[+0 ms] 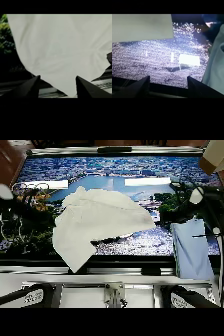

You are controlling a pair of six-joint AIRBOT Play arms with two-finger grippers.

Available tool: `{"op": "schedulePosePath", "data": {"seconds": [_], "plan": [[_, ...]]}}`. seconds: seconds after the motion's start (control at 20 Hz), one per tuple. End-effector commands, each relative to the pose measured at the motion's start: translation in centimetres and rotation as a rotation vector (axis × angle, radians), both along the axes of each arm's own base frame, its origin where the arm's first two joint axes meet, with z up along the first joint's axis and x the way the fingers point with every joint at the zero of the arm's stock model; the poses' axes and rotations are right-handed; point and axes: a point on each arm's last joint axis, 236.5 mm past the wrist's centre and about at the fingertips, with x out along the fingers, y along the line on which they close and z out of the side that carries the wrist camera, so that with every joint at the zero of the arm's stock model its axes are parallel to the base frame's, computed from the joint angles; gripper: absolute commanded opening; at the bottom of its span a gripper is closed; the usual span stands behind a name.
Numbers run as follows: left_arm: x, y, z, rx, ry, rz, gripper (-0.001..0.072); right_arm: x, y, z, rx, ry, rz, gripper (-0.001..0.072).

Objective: Fold the shirts.

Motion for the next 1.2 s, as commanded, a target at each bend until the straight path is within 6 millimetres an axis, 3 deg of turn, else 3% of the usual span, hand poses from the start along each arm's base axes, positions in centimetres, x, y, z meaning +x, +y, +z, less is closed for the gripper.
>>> {"op": "schedulePosePath", "data": {"seconds": [0.0,0.15,0.3,0.55,0.7,0.75,0.85,0.95,1.0,1.15], "plan": [[-4.9,2.8,-4.0,-0.007,-0.042,0.202,0.0513,-0.7,0.9,1.2,0.154,0.013,-0.025,0.0567],[-6.5,4.8,-6.9,-0.050,-0.005,0.359,0.0513,0.9,2.1,1.8,0.216,-0.051,-0.059,0.0567],[-6.6,5.0,-8.7,-0.103,0.010,0.354,0.0511,1.1,2.8,2.1,0.250,-0.057,-0.066,0.0567],[-3.6,3.7,-10.5,-0.161,-0.042,0.380,0.0510,1.3,2.7,2.2,0.256,-0.055,-0.112,0.0567],[-3.1,2.1,-11.9,-0.196,-0.006,0.378,0.0510,1.5,2.1,1.8,0.231,-0.053,-0.133,0.0567],[-3.1,1.8,-12.3,-0.199,0.007,0.378,0.0487,1.3,1.6,1.2,0.210,-0.035,-0.146,0.0567],[-2.9,1.8,-12.6,-0.199,0.019,0.412,0.0200,0.6,0.9,-0.7,0.178,0.009,-0.154,0.0567],[-2.6,1.9,-12.3,-0.199,0.010,0.409,0.0090,-0.1,0.2,-3.8,0.146,0.072,-0.190,0.0567],[-2.5,1.9,-12.0,-0.200,0.003,0.402,0.0041,-0.6,0.2,-5.5,0.149,0.118,-0.225,0.0567],[-2.5,1.6,-10.9,-0.211,-0.006,0.371,0.0040,-0.8,1.6,-9.1,0.210,0.216,-0.278,0.0567]]}}
